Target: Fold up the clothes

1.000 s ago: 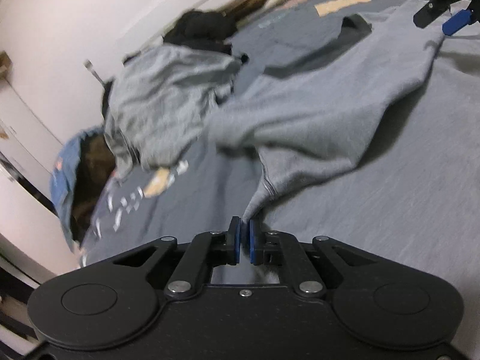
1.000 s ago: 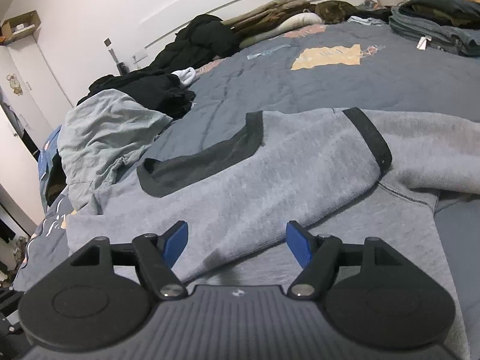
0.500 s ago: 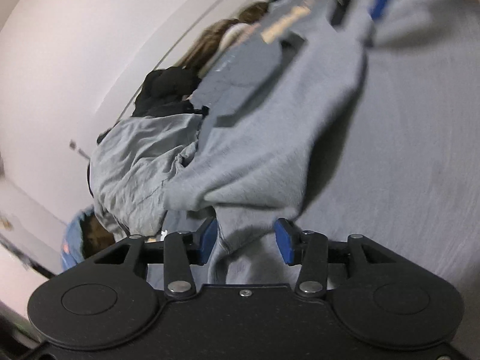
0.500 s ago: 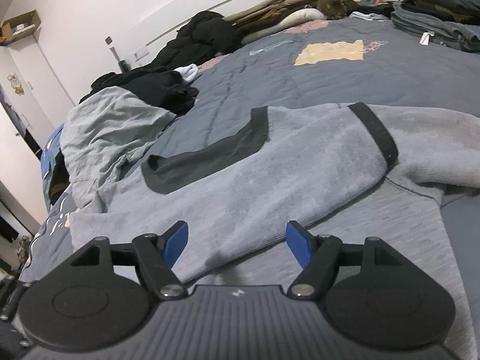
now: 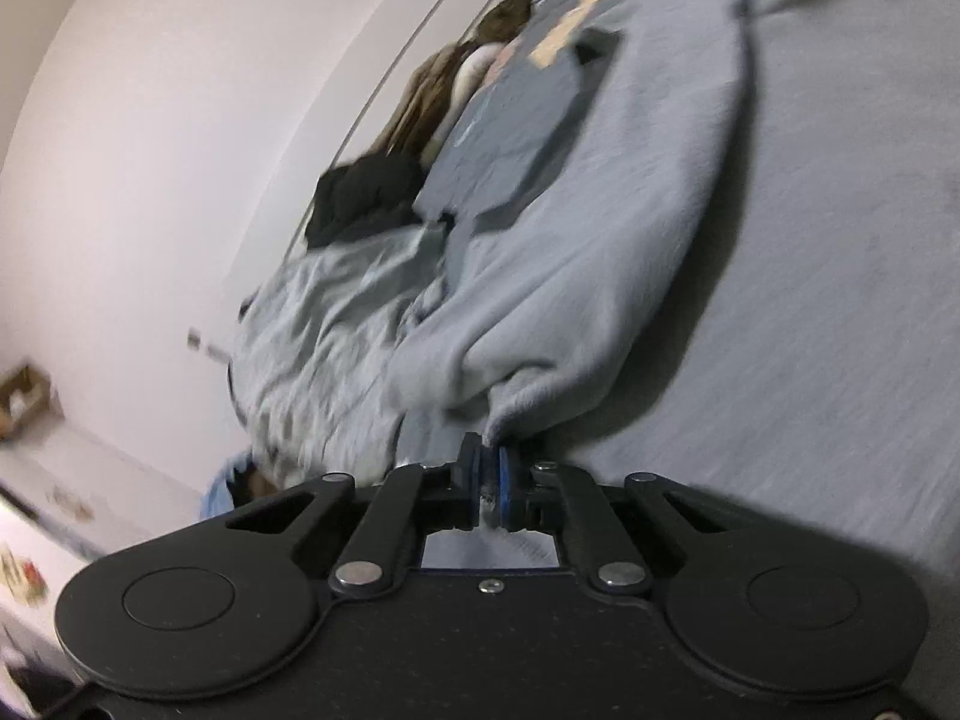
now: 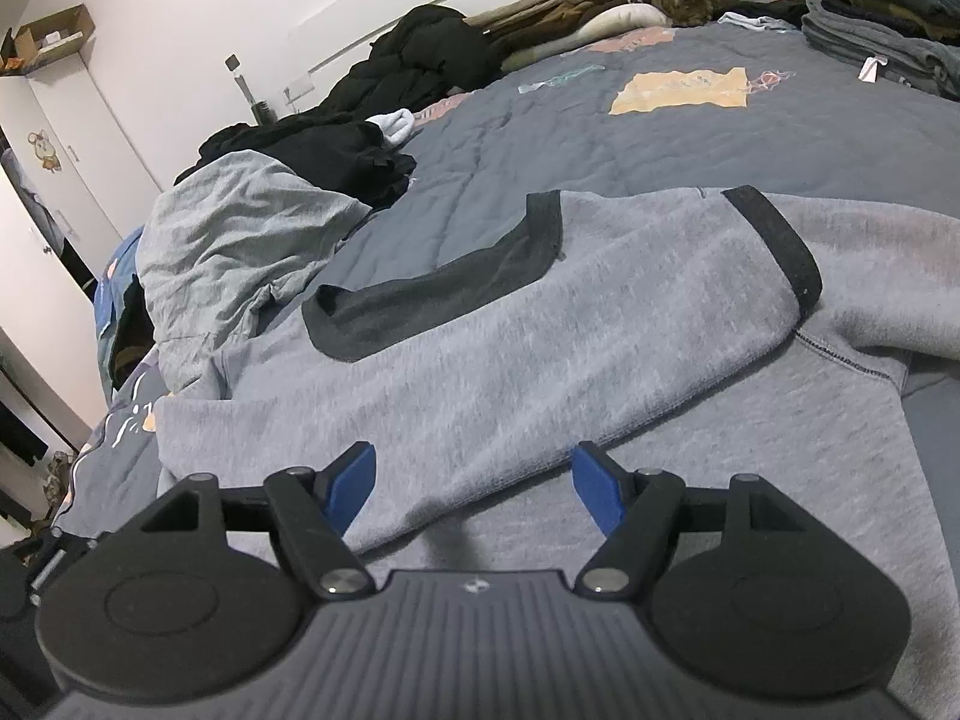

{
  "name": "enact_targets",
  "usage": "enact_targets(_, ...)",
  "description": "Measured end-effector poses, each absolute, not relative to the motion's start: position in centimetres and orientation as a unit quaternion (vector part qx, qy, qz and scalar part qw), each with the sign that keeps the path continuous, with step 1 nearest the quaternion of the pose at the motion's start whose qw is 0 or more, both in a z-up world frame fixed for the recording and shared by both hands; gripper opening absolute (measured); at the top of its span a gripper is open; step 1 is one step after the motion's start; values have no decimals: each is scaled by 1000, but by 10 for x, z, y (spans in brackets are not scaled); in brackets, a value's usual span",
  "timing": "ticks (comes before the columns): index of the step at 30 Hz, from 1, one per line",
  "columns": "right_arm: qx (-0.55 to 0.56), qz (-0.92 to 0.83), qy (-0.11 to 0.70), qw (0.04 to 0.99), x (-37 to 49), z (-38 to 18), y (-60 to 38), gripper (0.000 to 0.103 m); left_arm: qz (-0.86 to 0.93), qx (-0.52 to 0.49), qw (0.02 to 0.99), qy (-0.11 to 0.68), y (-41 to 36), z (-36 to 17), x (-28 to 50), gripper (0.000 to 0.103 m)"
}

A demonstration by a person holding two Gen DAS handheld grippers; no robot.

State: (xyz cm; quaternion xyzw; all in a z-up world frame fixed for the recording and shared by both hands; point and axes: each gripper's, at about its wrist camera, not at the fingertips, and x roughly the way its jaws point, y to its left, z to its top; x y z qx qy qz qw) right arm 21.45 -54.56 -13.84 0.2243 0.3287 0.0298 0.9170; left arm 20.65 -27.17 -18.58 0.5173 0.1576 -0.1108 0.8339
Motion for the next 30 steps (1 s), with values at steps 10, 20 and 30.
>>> enact_targets(10,227,24,333,915,216,-142,-549,72,-120,494,833,217,-242,-170,198,22)
enact_targets(20,185,65,330,924,220,-117,-519,72,-137,517,832,152,-274,-184,197,41)
enact_targets(30,86,163,332,925,276,-73,-439,76,-131,533,823,143,-280,-194,203,36)
